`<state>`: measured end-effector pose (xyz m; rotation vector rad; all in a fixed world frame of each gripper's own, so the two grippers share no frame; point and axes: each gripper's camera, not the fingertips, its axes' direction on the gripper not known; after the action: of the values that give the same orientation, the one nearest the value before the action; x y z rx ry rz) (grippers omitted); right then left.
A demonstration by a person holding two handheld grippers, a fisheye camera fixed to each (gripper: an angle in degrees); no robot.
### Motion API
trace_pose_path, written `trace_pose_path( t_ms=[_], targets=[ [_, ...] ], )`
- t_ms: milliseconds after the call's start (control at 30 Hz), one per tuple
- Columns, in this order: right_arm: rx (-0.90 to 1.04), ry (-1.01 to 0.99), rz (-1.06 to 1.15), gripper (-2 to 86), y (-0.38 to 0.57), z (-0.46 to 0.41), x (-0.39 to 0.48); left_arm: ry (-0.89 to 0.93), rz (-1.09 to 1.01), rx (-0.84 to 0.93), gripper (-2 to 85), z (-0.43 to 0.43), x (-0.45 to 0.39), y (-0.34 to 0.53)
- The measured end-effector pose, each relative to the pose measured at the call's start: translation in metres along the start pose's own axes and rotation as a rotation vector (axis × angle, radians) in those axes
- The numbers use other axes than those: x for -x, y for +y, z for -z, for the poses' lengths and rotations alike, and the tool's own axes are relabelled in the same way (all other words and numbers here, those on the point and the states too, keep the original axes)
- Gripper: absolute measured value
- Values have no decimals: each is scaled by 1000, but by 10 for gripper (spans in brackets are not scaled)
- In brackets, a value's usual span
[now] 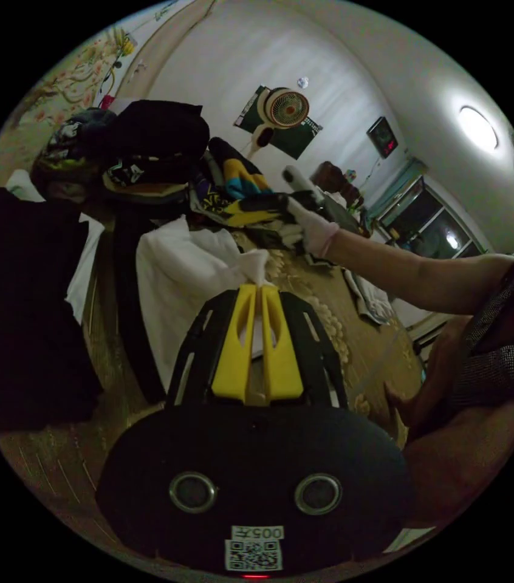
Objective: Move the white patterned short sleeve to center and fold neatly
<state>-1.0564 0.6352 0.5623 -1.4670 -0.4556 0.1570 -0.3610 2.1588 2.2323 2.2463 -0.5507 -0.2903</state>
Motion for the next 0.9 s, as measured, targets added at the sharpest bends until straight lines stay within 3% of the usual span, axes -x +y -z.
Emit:
trace_pose_path(
  t_ms=[233, 600, 767, 900],
  targets=[
    [25, -35, -212, 109, -15, -88, 7, 21, -35, -52, 7, 127, 11, 33],
    [-124, -198, -330, 97, 62, -110, 38, 28, -24, -174, 6, 276, 11, 60],
    [-138, -350, -393, 104, 106, -132, 54, 50, -98, -149, 6, 322, -22, 64],
    [-336, -575, -410, 16, 149, -130, 75, 16, -157, -127, 6, 356, -52, 71]
  ],
)
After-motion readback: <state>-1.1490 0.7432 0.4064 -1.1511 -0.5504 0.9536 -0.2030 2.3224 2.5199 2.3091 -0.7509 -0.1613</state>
